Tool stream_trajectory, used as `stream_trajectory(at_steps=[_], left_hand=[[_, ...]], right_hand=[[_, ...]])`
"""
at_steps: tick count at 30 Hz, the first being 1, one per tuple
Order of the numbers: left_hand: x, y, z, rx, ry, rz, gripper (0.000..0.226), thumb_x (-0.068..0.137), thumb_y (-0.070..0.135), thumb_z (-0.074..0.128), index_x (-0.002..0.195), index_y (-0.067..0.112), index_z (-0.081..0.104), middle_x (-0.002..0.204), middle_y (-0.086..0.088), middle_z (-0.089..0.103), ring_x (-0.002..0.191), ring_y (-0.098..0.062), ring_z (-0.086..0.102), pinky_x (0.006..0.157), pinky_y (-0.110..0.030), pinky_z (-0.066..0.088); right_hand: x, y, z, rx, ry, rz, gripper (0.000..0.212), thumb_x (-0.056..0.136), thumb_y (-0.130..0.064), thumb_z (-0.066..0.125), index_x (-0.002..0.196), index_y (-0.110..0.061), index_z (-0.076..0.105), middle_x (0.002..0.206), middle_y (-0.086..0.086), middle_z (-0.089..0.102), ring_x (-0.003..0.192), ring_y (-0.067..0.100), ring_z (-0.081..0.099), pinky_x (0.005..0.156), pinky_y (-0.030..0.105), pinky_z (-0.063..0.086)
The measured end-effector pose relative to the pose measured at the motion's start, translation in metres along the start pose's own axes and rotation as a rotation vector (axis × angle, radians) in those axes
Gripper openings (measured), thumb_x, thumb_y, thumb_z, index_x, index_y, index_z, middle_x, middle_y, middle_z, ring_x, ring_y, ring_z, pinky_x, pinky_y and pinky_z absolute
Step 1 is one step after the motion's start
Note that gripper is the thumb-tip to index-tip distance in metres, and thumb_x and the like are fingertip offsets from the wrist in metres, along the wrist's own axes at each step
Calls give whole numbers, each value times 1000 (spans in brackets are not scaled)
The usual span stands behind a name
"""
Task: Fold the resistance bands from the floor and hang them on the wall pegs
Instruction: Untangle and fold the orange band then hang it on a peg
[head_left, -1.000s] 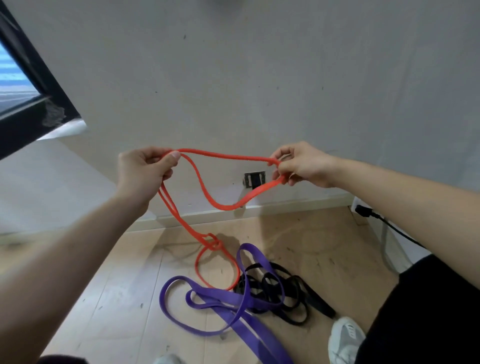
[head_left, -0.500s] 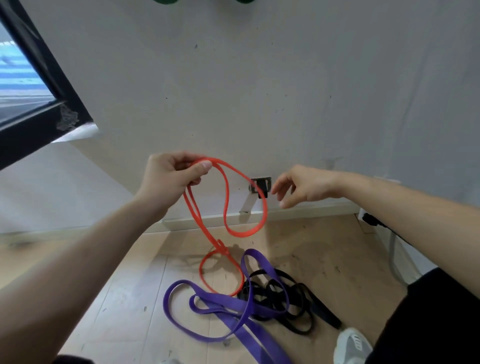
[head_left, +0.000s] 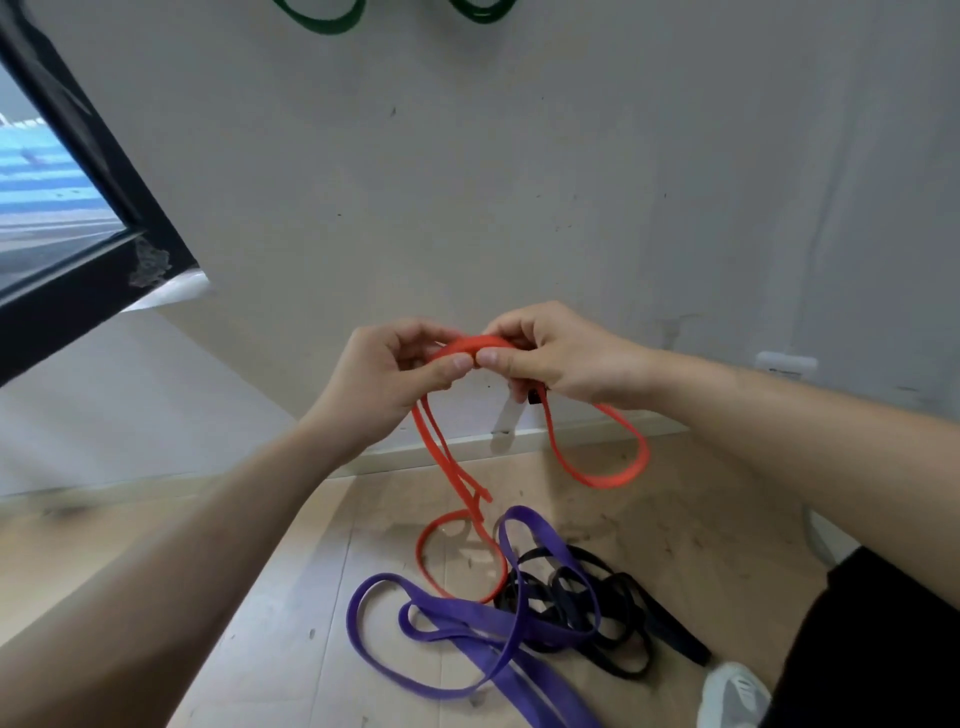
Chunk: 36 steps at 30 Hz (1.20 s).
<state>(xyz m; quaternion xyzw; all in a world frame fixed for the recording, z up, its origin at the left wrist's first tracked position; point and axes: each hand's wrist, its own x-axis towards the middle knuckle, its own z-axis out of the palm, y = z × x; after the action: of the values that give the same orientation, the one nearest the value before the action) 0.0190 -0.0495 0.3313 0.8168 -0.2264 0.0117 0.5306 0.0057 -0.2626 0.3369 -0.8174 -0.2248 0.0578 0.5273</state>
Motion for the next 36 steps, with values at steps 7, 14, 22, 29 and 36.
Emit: stream_trajectory(at_steps=[7, 14, 22, 29, 36], left_hand=[[1, -16, 9, 99, -128, -31, 8, 90, 12, 71, 96, 17, 72, 80, 2, 74, 81, -13, 73, 80, -26, 58], [4, -29, 7, 181, -164, -72, 9, 93, 15, 69, 101, 15, 71, 90, -5, 74, 88, -16, 73, 88, -31, 59], [11, -39, 2, 100, 26, -107, 14, 98, 7, 62, 100, 18, 72, 85, -6, 75, 86, -17, 73, 89, -31, 60], [18, -6, -6, -196, 264, -62, 18, 102, 11, 56, 110, 13, 72, 80, -3, 64, 79, -18, 67, 87, -31, 60], [13, 31, 5, -161, 173, 16, 18, 102, 15, 56, 108, 12, 73, 77, 0, 59, 68, -13, 59, 72, -26, 58]], right_hand=[[0, -17, -35, -39, 320, -124, 21, 103, -19, 53, 107, -4, 67, 69, -4, 51, 60, 4, 50, 62, 23, 49], [10, -9, -71, 199, 686, -208, 21, 105, -17, 46, 90, -18, 60, 67, 0, 46, 54, 8, 47, 61, 24, 48], [8, 30, -94, 217, 648, -26, 19, 105, -16, 49, 90, -14, 60, 67, 1, 48, 55, 8, 50, 62, 23, 47], [-12, 63, -102, -148, -57, 317, 7, 91, -9, 71, 88, -7, 65, 80, 8, 69, 83, 22, 68, 87, 33, 53], [-2, 70, -57, -273, -312, 306, 3, 91, -8, 70, 90, -10, 69, 86, 3, 70, 80, 9, 65, 82, 26, 51]])
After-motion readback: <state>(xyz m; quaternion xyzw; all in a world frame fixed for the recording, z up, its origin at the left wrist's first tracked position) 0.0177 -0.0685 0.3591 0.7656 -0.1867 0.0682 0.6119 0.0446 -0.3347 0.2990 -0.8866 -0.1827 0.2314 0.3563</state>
